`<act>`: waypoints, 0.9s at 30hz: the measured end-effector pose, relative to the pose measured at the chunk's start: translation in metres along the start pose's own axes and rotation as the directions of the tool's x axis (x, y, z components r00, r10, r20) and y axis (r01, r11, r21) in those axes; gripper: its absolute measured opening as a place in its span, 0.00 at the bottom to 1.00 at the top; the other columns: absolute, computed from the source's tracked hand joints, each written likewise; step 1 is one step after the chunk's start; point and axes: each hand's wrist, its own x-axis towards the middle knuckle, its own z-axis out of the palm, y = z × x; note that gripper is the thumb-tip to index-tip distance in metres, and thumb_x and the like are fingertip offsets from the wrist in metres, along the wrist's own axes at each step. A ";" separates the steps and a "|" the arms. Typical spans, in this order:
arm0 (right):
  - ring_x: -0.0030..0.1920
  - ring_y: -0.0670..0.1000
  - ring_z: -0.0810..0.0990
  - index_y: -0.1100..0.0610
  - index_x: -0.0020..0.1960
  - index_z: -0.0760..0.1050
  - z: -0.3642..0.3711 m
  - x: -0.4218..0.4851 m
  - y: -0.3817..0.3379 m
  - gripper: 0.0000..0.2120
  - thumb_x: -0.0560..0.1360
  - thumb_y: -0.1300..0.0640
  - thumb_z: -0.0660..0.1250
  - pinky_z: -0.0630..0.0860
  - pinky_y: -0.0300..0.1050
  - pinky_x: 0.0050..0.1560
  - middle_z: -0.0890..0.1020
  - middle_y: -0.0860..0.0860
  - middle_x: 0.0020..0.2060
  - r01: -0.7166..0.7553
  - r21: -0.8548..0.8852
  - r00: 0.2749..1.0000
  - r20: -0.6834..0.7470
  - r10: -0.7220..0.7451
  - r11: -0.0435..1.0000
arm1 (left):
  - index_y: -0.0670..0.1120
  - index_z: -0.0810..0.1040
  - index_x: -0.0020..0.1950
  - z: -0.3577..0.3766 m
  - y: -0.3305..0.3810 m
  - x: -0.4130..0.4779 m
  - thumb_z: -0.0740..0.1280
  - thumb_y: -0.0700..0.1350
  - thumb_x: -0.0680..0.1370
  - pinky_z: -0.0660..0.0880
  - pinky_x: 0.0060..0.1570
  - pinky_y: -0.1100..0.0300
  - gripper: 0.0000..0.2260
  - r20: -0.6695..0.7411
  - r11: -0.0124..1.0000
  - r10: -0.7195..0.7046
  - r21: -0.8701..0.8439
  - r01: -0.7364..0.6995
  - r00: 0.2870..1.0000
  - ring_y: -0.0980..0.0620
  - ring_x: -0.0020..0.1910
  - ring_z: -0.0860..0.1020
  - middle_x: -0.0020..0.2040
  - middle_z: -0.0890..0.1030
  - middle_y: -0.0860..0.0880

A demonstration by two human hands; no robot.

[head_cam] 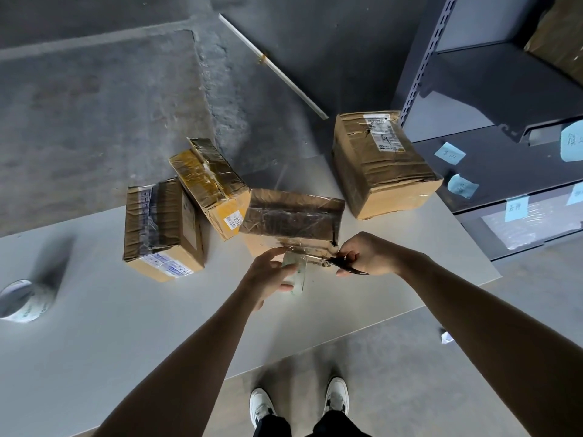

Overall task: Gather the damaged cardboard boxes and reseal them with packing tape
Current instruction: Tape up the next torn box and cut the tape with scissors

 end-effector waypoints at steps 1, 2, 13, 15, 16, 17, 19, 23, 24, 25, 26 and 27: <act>0.38 0.49 0.78 0.52 0.43 0.81 0.000 0.000 0.000 0.07 0.72 0.51 0.77 0.70 0.36 0.36 0.80 0.46 0.34 0.003 -0.011 1.000 -0.002 -0.003 1.000 | 0.52 0.72 0.67 0.001 0.001 -0.001 0.74 0.49 0.76 0.81 0.55 0.51 0.22 -0.024 0.999 0.029 0.016 -0.029 0.999 0.52 0.47 0.82 0.58 0.79 0.47; 0.38 0.49 0.78 0.53 0.44 0.81 0.000 0.000 0.000 0.08 0.72 0.51 0.77 0.70 0.36 0.36 0.80 0.46 0.34 0.004 -0.020 1.000 -0.003 -0.004 1.000 | 0.51 0.73 0.67 0.003 0.001 -0.001 0.73 0.51 0.75 0.82 0.51 0.53 0.21 -0.048 0.997 0.067 0.043 -0.065 0.997 0.53 0.47 0.82 0.57 0.79 0.47; 0.40 0.52 0.82 0.57 0.51 0.84 0.003 0.001 0.000 0.15 0.70 0.49 0.78 0.74 0.42 0.40 0.85 0.51 0.40 -0.018 0.016 1.000 -0.017 0.018 1.000 | 0.45 0.74 0.66 0.005 0.002 0.004 0.75 0.49 0.75 0.81 0.36 0.63 0.22 -0.142 0.992 0.116 0.071 -0.107 0.983 0.48 0.50 0.80 0.59 0.79 0.41; 0.39 0.51 0.82 0.55 0.46 0.83 0.006 0.002 0.000 0.12 0.70 0.48 0.78 0.73 0.42 0.39 0.84 0.50 0.38 -0.021 0.026 1.000 -0.007 0.021 0.999 | 0.46 0.74 0.66 0.005 0.001 0.005 0.75 0.48 0.75 0.81 0.37 0.62 0.22 -0.143 0.992 0.105 0.080 -0.094 0.984 0.48 0.51 0.79 0.60 0.79 0.42; 0.37 0.49 0.80 0.53 0.43 0.82 0.008 0.002 0.000 0.10 0.70 0.49 0.78 0.72 0.41 0.38 0.83 0.49 0.35 -0.021 0.038 1.000 0.001 0.021 0.999 | 0.45 0.74 0.66 0.005 0.000 0.004 0.75 0.48 0.74 0.81 0.38 0.61 0.23 -0.146 0.993 0.096 0.075 -0.086 0.985 0.48 0.50 0.79 0.60 0.79 0.42; 0.35 0.47 0.79 0.51 0.40 0.80 0.010 0.001 -0.001 0.09 0.71 0.49 0.78 0.71 0.39 0.37 0.82 0.47 0.33 -0.022 0.049 1.000 0.009 0.022 0.999 | 0.45 0.74 0.67 0.005 -0.001 0.005 0.75 0.48 0.74 0.81 0.38 0.61 0.23 -0.149 0.995 0.086 0.062 -0.077 0.985 0.48 0.50 0.79 0.60 0.79 0.42; 0.35 0.46 0.80 0.51 0.41 0.80 0.014 -0.001 -0.001 0.08 0.71 0.49 0.78 0.71 0.36 0.37 0.82 0.46 0.34 -0.023 0.083 1.000 0.023 0.021 0.996 | 0.44 0.73 0.67 0.006 -0.005 0.005 0.76 0.47 0.74 0.81 0.36 0.62 0.24 -0.157 0.998 0.059 0.028 -0.055 0.986 0.47 0.51 0.79 0.60 0.79 0.41; 0.43 0.49 0.84 0.55 0.49 0.83 0.021 -0.002 -0.005 0.12 0.71 0.49 0.77 0.76 0.38 0.41 0.85 0.48 0.40 -0.018 0.118 1.000 0.019 0.016 0.993 | 0.42 0.72 0.68 0.003 -0.011 0.006 0.76 0.48 0.73 0.81 0.34 0.63 0.26 -0.166 0.999 0.036 0.019 -0.033 0.985 0.47 0.52 0.79 0.62 0.78 0.41; 0.43 0.49 0.84 0.55 0.49 0.83 0.022 -0.001 -0.006 0.12 0.71 0.49 0.77 0.76 0.37 0.41 0.85 0.47 0.39 -0.019 0.120 1.000 0.013 0.017 0.993 | 0.43 0.72 0.68 0.002 -0.011 0.006 0.76 0.48 0.73 0.81 0.34 0.63 0.26 -0.164 1.000 0.031 0.012 -0.029 0.986 0.47 0.52 0.79 0.62 0.78 0.42; 0.43 0.48 0.84 0.55 0.49 0.82 0.021 -0.001 -0.005 0.12 0.72 0.50 0.77 0.75 0.36 0.40 0.84 0.46 0.39 -0.022 0.128 1.000 0.003 0.022 0.992 | 0.44 0.71 0.68 0.000 -0.011 0.005 0.76 0.48 0.74 0.81 0.34 0.63 0.27 -0.158 0.999 0.030 0.016 -0.028 0.987 0.47 0.52 0.78 0.61 0.78 0.44; 0.43 0.48 0.84 0.55 0.50 0.82 0.021 -0.001 -0.004 0.12 0.72 0.50 0.77 0.74 0.35 0.40 0.83 0.45 0.39 -0.029 0.135 0.999 -0.012 0.031 0.990 | 0.46 0.70 0.69 -0.002 -0.011 0.003 0.75 0.48 0.74 0.82 0.36 0.62 0.26 -0.149 0.998 0.039 0.045 -0.032 0.988 0.47 0.53 0.78 0.59 0.77 0.46; 0.42 0.47 0.83 0.56 0.49 0.81 0.019 -0.001 -0.004 0.12 0.72 0.50 0.77 0.74 0.35 0.39 0.83 0.45 0.39 -0.039 0.127 0.999 -0.023 0.042 0.991 | 0.48 0.70 0.69 -0.004 -0.013 0.003 0.74 0.49 0.75 0.83 0.40 0.59 0.25 -0.136 0.995 0.059 0.091 -0.047 0.989 0.47 0.55 0.78 0.59 0.76 0.47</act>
